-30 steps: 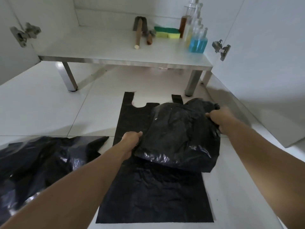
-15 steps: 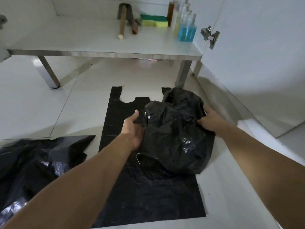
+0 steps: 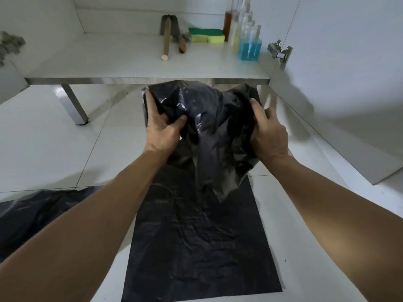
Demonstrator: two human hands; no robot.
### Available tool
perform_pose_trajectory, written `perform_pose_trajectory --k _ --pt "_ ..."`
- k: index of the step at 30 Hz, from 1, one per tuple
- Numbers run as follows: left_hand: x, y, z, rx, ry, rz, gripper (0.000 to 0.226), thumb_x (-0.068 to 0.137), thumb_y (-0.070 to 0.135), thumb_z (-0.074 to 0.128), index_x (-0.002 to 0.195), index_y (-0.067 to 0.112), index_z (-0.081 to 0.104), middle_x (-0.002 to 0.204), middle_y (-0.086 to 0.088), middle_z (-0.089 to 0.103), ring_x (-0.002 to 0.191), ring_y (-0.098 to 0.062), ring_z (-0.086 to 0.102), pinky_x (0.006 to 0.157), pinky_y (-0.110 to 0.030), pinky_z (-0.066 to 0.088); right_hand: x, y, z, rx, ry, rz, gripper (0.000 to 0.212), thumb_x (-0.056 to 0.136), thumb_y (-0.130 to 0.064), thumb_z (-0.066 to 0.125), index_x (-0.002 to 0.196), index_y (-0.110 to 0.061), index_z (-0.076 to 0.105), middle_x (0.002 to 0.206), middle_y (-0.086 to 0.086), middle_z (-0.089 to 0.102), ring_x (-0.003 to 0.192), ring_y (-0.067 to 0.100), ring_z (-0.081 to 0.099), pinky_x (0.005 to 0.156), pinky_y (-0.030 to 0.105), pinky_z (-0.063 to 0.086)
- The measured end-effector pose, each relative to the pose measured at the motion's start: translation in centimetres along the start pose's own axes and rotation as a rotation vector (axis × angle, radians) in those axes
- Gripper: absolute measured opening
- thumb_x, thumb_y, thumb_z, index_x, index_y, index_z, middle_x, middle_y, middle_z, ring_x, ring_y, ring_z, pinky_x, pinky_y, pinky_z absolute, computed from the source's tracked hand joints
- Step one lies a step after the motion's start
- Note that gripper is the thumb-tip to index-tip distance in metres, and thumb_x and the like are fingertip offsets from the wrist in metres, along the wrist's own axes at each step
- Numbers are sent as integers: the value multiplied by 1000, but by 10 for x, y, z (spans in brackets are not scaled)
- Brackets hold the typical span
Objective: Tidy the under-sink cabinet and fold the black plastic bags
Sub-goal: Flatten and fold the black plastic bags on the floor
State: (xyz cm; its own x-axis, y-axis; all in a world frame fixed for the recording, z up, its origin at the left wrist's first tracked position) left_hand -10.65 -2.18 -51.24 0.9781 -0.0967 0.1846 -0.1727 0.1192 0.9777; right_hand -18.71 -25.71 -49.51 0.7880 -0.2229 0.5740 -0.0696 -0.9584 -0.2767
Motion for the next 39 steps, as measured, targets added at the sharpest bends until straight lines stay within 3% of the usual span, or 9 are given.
perform_pose_trajectory --k 3,7,13,18,22,26,32,37,39 --pt "-6 -6 -27 473 33 6 93 91 3 53 152 44 -4 144 -10 48 128 -34 49 105 -49 43 -7 10 28 -56 -235 130 45 95 -14 44 140 -18 46 109 19 54 89 40 58 74 40 45" --pt "-29 -51 -65 874 14 -276 83 96 11 48 153 41 -4 120 -20 61 86 -32 56 77 -34 46 -23 19 51 -87 -402 231 42 94 -12 44 135 -20 50 108 20 57 99 39 56 77 37 43" --pt "-52 -91 -96 1083 -59 -420 53 96 15 52 147 26 40 135 -16 54 116 -34 55 100 -38 45 -58 24 72 53 -574 355 56 99 -25 47 152 -20 29 132 16 55 118 36 53 99 42 44" --pt "-86 -112 -105 984 8 -548 45 96 11 50 140 21 51 133 -15 56 111 -31 58 89 -30 45 -108 25 76 207 -770 495 66 88 -11 54 151 -18 34 140 10 52 124 34 51 105 40 44" --pt "-75 -95 -112 945 122 -370 35 96 16 55 130 20 61 125 -14 64 113 -34 59 100 -38 47 -97 27 56 162 -434 487 42 92 -4 48 132 -12 59 122 13 65 111 35 59 97 39 48" --pt "-84 -96 -101 1007 -98 -402 50 94 26 60 142 23 48 135 -10 56 120 -31 55 101 -37 44 -110 26 59 125 -464 516 31 97 -8 53 124 -12 66 125 11 64 113 31 60 96 33 47" --pt "-103 -95 -111 919 32 -272 51 90 0 52 136 22 55 115 -7 65 92 -20 58 76 -23 45 -119 30 34 41 -274 426 28 98 -8 47 115 -4 70 107 17 66 100 35 61 90 38 47" --pt "-120 -115 -103 1033 -189 -416 66 84 9 58 145 28 42 123 -8 63 102 -24 61 86 -31 52 -135 29 42 49 -836 530 35 92 -7 54 126 -1 59 125 18 61 116 35 57 96 35 47" --pt "-117 -108 -107 976 -78 -423 59 85 4 51 141 23 50 126 -9 63 109 -27 61 94 -30 51 -129 26 36 86 -768 531 35 89 1 51 122 0 61 121 19 63 113 36 58 93 35 48"
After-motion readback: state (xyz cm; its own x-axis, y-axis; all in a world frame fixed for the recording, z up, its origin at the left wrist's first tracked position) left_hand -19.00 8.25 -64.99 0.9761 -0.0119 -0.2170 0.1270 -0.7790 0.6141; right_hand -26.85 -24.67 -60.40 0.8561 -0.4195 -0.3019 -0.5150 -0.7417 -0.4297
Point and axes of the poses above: each hand's wrist, its own x-axis towards the middle knuckle, its own z-axis out of the palm, y = z × x, the point moved 6 cm from there along x, towards the middle knuckle
